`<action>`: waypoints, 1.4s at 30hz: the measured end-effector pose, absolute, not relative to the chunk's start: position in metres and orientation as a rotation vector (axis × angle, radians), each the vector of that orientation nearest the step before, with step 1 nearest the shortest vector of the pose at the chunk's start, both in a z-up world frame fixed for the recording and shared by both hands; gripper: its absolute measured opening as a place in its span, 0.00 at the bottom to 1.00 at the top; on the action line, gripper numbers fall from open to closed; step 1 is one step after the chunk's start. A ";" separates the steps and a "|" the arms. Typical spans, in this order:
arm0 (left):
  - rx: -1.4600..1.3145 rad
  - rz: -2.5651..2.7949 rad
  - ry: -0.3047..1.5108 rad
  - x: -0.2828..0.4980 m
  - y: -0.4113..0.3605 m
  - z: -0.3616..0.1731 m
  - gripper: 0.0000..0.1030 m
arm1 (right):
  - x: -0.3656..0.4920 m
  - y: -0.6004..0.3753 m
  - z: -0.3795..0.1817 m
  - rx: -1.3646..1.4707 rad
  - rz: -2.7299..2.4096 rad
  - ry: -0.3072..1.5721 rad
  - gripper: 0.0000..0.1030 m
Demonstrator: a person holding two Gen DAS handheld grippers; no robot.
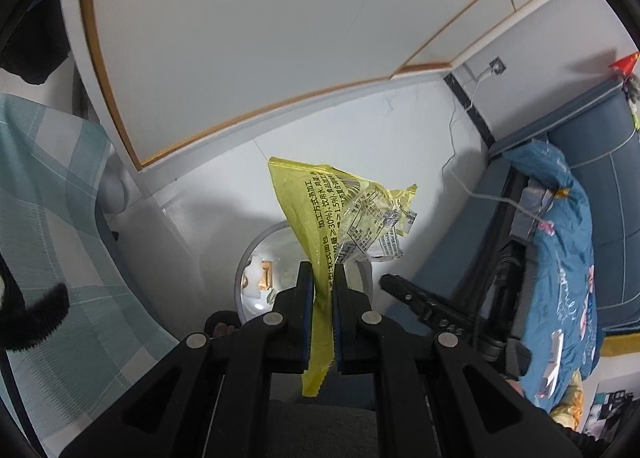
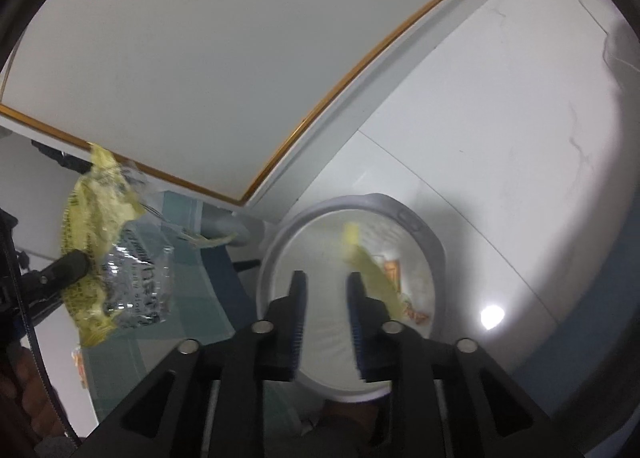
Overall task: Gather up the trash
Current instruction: 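Open right gripper over the bin while left gripper then releases its bag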
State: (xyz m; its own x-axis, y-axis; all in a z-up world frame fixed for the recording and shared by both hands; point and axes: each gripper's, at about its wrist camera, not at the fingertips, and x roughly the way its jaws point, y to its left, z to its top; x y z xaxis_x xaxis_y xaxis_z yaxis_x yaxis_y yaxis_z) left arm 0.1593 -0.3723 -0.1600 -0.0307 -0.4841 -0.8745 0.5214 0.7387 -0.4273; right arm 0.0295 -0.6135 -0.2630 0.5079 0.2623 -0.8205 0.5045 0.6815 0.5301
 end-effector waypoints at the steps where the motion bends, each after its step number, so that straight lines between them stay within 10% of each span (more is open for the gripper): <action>1: 0.046 -0.804 1.393 0.159 -0.375 -0.162 0.04 | 0.025 -0.616 -0.261 0.853 -0.174 1.057 0.31; 24: 0.291 -0.809 1.655 0.145 -0.417 -0.227 0.06 | 0.005 -0.635 -0.242 0.832 -0.277 0.988 0.72; 42: 0.272 -0.710 1.552 0.143 -0.392 -0.216 0.57 | 0.005 -0.627 -0.238 0.812 -0.264 1.002 0.88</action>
